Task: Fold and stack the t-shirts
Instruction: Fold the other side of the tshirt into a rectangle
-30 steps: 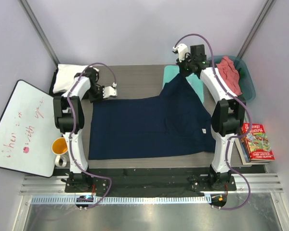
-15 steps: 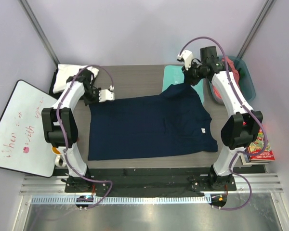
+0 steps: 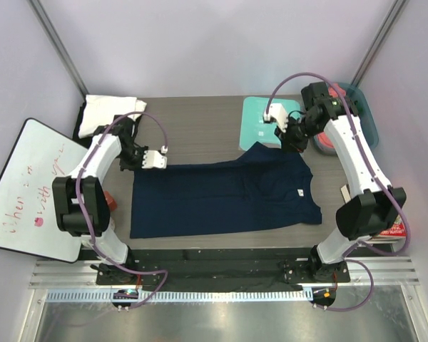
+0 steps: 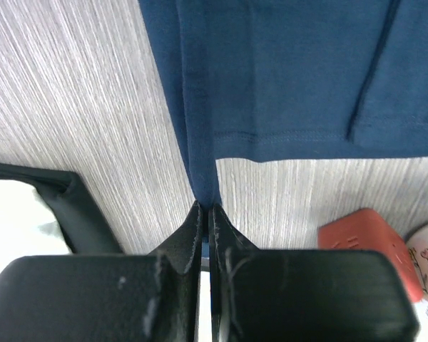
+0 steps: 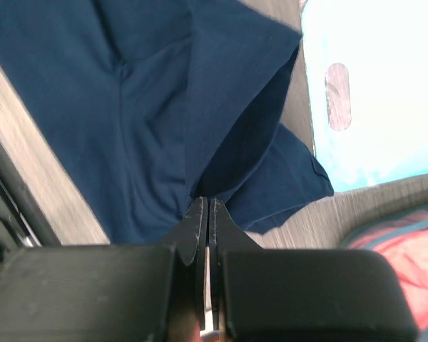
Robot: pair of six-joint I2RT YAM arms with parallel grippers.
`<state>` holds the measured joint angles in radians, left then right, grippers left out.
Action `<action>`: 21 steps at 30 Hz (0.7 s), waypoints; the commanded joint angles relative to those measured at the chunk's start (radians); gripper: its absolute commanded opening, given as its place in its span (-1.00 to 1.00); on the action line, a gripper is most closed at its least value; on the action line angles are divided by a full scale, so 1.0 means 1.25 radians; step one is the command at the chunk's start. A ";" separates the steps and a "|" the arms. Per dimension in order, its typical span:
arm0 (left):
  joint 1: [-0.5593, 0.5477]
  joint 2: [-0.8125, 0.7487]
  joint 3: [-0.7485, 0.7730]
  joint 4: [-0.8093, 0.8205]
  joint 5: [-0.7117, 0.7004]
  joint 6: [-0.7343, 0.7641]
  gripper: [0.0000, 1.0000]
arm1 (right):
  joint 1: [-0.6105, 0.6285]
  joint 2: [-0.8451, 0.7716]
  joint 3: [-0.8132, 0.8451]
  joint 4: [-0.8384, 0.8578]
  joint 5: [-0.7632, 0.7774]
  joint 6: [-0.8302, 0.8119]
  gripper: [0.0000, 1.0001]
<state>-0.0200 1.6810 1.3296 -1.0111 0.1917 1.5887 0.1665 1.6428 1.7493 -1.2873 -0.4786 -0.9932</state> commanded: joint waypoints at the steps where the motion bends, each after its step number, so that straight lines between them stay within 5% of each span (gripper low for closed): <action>1: -0.011 -0.050 -0.011 -0.063 0.000 0.035 -0.99 | 0.015 -0.072 -0.040 -0.144 0.031 -0.122 -0.98; 21: -0.087 -0.230 -0.171 -0.191 -0.032 0.102 -0.99 | 0.140 -0.261 -0.285 -0.175 0.158 -0.217 -0.97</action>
<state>-0.1120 1.4342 1.1397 -1.1988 0.1734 1.6894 0.3214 1.3712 1.4273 -1.3403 -0.3225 -1.2293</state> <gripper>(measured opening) 0.009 0.027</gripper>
